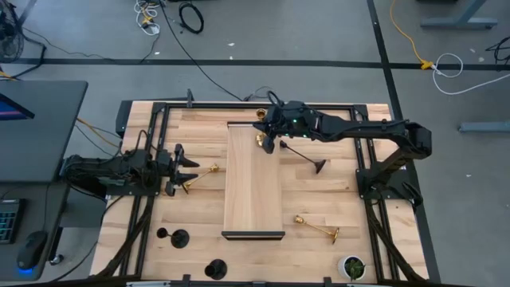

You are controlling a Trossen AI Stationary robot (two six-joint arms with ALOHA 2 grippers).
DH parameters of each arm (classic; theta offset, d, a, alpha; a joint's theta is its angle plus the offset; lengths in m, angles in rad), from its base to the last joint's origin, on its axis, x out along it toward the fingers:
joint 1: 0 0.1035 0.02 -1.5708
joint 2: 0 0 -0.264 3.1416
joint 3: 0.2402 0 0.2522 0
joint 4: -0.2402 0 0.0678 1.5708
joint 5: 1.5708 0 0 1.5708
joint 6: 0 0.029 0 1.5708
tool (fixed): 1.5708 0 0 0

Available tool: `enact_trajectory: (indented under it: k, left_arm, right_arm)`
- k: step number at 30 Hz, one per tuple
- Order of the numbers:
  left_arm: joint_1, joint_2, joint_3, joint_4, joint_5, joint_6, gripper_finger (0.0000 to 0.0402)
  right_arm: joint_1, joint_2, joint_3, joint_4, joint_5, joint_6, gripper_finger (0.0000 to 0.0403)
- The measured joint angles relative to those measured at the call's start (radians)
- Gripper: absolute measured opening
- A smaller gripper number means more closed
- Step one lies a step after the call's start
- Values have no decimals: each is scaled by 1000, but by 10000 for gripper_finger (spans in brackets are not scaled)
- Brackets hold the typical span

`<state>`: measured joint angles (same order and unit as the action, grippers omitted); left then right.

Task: Pick & Place candle stick holders
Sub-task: Put the top right gold candle holder on the shelf

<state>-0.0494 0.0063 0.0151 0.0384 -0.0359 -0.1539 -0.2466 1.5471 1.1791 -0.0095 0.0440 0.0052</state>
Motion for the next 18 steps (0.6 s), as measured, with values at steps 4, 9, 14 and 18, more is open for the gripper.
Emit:
enact_trajectory:
  k: [4,9,14,18]
  left_arm:
    - [0,0,0,0,7,1,181]
    - [0,0,0,0,7,6,181]
    - [0,0,0,1,2,9,181]
    - [1,0,0,1,-20,10,181]
  right_arm:
    - [0,-70,-98,106,3,26,2]
    - [0,-111,-218,266,2,47,2]
    - [-6,-111,-253,288,6,48,2]
    - [-13,-111,-255,300,-10,61,4]
